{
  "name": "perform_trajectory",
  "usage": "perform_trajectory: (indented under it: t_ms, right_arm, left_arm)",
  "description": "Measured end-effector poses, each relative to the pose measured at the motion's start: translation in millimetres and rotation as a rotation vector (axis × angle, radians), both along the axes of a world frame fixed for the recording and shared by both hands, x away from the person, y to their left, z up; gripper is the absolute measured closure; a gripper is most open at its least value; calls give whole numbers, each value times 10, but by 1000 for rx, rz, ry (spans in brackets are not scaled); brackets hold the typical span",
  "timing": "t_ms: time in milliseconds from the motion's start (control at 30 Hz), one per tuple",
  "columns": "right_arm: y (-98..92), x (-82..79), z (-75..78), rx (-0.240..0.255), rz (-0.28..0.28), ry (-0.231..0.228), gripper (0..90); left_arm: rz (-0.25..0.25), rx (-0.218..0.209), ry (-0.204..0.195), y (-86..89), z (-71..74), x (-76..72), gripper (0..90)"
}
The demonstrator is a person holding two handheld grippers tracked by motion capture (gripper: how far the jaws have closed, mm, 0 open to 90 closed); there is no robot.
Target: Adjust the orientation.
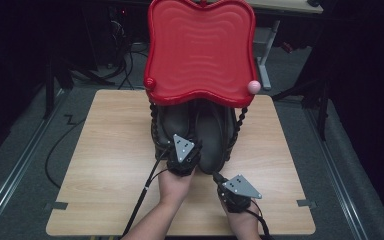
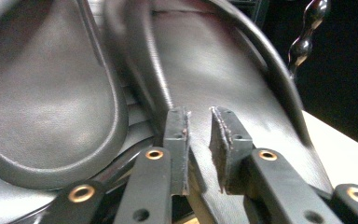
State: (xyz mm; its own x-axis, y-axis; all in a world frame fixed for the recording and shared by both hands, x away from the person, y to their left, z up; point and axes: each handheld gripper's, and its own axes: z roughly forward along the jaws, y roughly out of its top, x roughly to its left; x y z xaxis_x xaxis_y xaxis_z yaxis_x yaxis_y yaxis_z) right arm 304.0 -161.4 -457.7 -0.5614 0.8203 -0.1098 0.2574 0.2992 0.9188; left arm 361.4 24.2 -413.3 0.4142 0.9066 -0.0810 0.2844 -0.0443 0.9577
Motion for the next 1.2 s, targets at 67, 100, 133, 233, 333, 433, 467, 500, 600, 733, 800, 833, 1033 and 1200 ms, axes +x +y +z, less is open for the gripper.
perform_trajectory:
  t_ms: [67,100,133,233,333,433,467,500,600,733,800,833,1033,1200]
  right_arm:
    - [-14,61,8,9,-7,2,899]
    - [-11,85,15,16,-8,-1,899]
    - [1,103,22,24,-10,-3,899]
    - [55,150,42,32,-7,-8,898]
    - [122,217,66,51,-5,-2,898]
    - [206,291,80,61,-1,-5,898]
    - [225,306,84,66,-1,-5,898]
    - [245,327,90,70,-3,-8,898]
    - [305,381,101,77,-8,-12,898]
    - [343,457,129,78,-21,-22,898]
    - [348,488,146,77,-35,-24,898]
    - [347,509,153,77,-35,-24,898]
    - [394,610,182,77,-67,-36,898]
    - [431,708,216,83,-93,-37,898]
  left_arm:
    - [-8,-2,-5,3,3,-7,732]
    - [-15,3,-10,2,6,-12,727]
    - [-18,6,-11,0,9,-13,722]
    - [-28,7,-18,11,22,-19,713]
    - [-30,10,-29,49,36,-35,699]
    - [-51,18,-37,129,37,-97,668]
    - [-55,28,-43,177,26,-139,661]
    - [-59,33,-47,236,3,-188,657]
    - [-70,64,-43,443,-102,-353,651]
    - [-47,79,-28,789,-270,-557,650]
    - [-27,84,-26,917,-342,-616,649]
    - [-16,90,-27,968,-373,-639,645]
    - [39,134,-1,1209,-537,-644,618]
    - [51,116,42,1318,-618,-607,614]
